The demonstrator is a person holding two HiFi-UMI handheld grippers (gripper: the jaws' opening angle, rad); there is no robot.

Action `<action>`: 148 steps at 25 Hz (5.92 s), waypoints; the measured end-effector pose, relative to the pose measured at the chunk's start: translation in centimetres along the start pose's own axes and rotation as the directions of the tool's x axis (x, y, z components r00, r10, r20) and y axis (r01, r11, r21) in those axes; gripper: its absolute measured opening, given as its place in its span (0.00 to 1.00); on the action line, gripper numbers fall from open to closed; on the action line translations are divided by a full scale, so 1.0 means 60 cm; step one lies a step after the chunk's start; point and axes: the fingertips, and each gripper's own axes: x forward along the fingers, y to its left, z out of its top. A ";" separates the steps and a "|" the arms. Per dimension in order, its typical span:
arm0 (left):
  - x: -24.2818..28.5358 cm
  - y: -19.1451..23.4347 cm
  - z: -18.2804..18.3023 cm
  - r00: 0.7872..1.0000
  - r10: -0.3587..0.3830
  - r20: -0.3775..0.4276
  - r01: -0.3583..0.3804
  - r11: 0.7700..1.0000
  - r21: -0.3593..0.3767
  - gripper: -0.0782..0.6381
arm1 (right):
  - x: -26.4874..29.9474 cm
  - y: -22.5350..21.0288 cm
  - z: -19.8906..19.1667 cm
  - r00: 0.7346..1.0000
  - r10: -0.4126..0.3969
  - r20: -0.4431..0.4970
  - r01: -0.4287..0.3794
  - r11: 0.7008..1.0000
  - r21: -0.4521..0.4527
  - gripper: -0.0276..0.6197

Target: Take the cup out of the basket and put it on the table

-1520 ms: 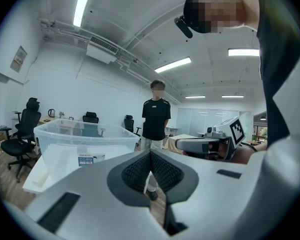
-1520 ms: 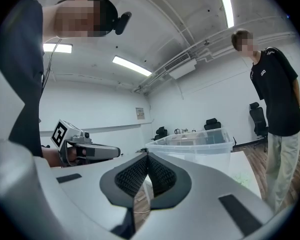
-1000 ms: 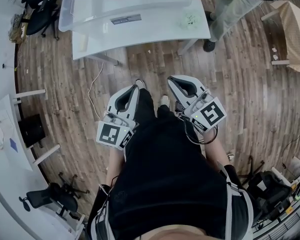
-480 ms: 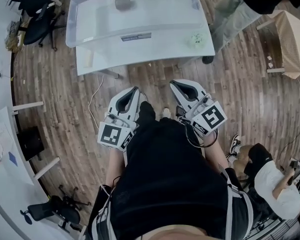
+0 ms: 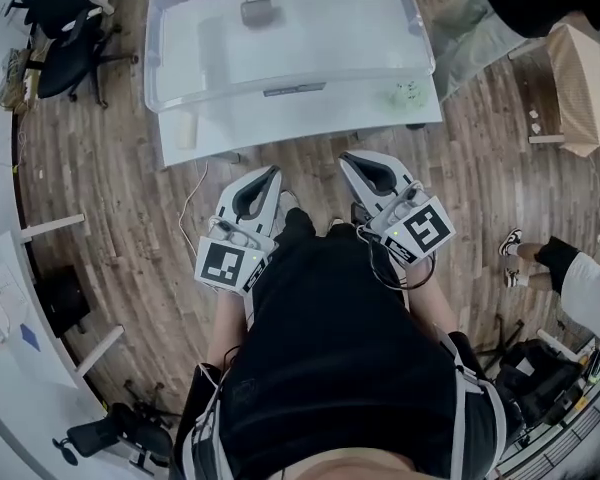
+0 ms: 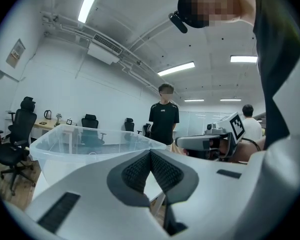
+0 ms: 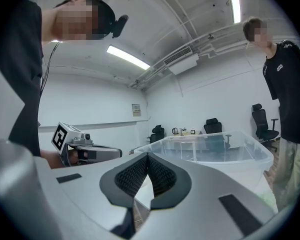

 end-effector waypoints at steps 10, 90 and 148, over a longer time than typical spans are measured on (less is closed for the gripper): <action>-0.002 0.061 0.009 0.999 -0.035 -0.012 0.035 0.999 0.010 0.13 | 0.065 0.007 0.006 1.000 -0.022 -0.010 0.022 1.000 0.001 0.07; 0.405 0.287 0.135 0.997 0.046 -0.067 -0.044 0.998 0.040 0.13 | 0.334 -0.396 0.114 0.990 0.140 -0.026 -0.141 0.989 -0.041 0.07; 0.484 0.464 -0.029 0.945 -0.008 -0.328 -0.020 0.996 -0.085 0.13 | 0.687 -0.602 -0.343 0.884 0.171 -0.436 -0.044 0.957 0.286 0.21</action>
